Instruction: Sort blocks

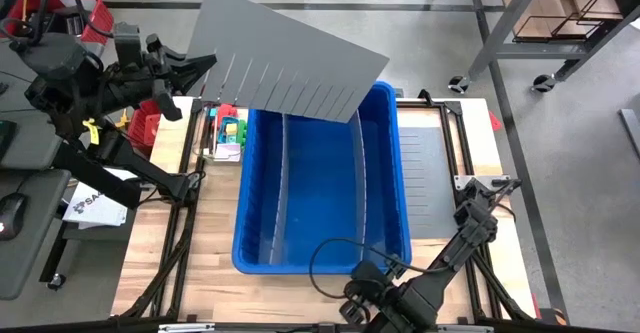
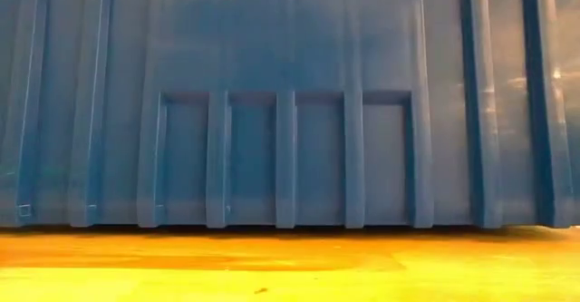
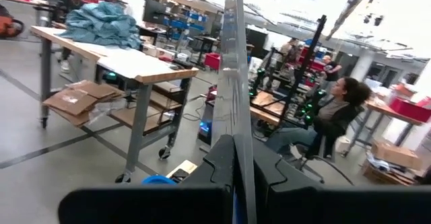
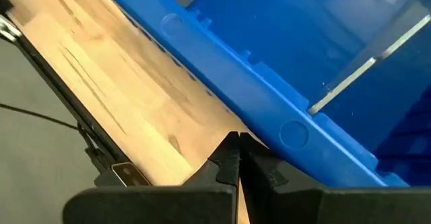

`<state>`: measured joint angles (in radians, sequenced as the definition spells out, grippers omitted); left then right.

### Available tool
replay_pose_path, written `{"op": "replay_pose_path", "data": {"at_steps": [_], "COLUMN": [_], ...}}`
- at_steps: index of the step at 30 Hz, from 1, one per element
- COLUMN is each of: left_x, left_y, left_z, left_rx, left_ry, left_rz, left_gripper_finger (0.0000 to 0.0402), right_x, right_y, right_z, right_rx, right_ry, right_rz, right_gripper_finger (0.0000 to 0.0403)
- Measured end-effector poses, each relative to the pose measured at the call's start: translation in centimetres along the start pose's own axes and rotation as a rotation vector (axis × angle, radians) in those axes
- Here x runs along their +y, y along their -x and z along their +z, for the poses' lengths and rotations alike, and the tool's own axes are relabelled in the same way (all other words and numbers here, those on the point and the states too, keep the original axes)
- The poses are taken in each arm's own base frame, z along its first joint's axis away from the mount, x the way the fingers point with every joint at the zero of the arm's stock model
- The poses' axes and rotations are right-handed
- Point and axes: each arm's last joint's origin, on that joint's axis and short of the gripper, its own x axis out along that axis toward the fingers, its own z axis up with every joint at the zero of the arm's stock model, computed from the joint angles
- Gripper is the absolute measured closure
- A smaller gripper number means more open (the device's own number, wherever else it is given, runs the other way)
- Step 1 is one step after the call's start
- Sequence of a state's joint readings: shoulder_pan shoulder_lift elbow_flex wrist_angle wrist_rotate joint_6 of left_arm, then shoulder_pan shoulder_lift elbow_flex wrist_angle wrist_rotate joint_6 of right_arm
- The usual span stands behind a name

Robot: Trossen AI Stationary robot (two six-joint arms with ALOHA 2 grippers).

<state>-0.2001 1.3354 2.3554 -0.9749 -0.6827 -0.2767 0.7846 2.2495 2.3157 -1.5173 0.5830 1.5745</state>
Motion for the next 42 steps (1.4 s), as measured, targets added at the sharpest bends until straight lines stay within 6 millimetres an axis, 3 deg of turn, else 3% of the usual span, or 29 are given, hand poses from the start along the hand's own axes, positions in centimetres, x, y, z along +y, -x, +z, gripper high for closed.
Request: {"op": "replay_pose_path", "data": {"at_steps": [8, 12, 16, 20, 27, 31, 37, 42], "left_x": [0.1, 0.4, 1.6, 2.8, 5.0, 5.9, 7.6, 8.7], "left_y": [0.0, 0.3, 1.4, 3.2, 6.6, 8.2, 11.0, 12.7], "left_z": [0.0, 0.0, -0.3, -0.2, 1.1, 2.4, 4.1, 4.7], "left_rx": [-0.006, 0.003, 0.063, 0.108, 0.042, -0.058, -0.201, -0.259], "left_ry": [-0.062, -0.11, -0.154, -0.112, -0.011, 0.041, 0.11, 0.153], "left_rz": [0.024, 0.035, 0.043, -0.015, -0.075, -0.129, -0.204, -0.256], "left_gripper_finger": [0.04, 0.04, 0.04, 0.04, 0.0401, 0.0401, 0.0401, 0.0401], "right_x": [0.1, -0.5, -2.8, -5.6, -10.7, -14.5, -19.1, -20.9], "right_y": [0.3, 3.1, 7.1, 9.8, 12.8, 14.0, 16.3, 18.1], "right_z": [0.9, 2.6, 4.4, 6.4, 12.5, 16.7, 23.1, 28.7], "right_rx": [-0.033, -0.101, -0.191, -0.32, -0.508, -0.552, -0.674, -0.861], "right_ry": [-0.018, 0.037, 0.064, 0.057, -0.025, -0.112, -0.226, -0.051], "right_rz": [0.039, 0.138, 0.186, 0.166, 0.125, 0.099, 0.176, 0.413], "right_gripper_finger": [0.0403, 0.0403, 0.0403, 0.0403, 0.0398, 0.0353, 0.0234, 0.0164]}}
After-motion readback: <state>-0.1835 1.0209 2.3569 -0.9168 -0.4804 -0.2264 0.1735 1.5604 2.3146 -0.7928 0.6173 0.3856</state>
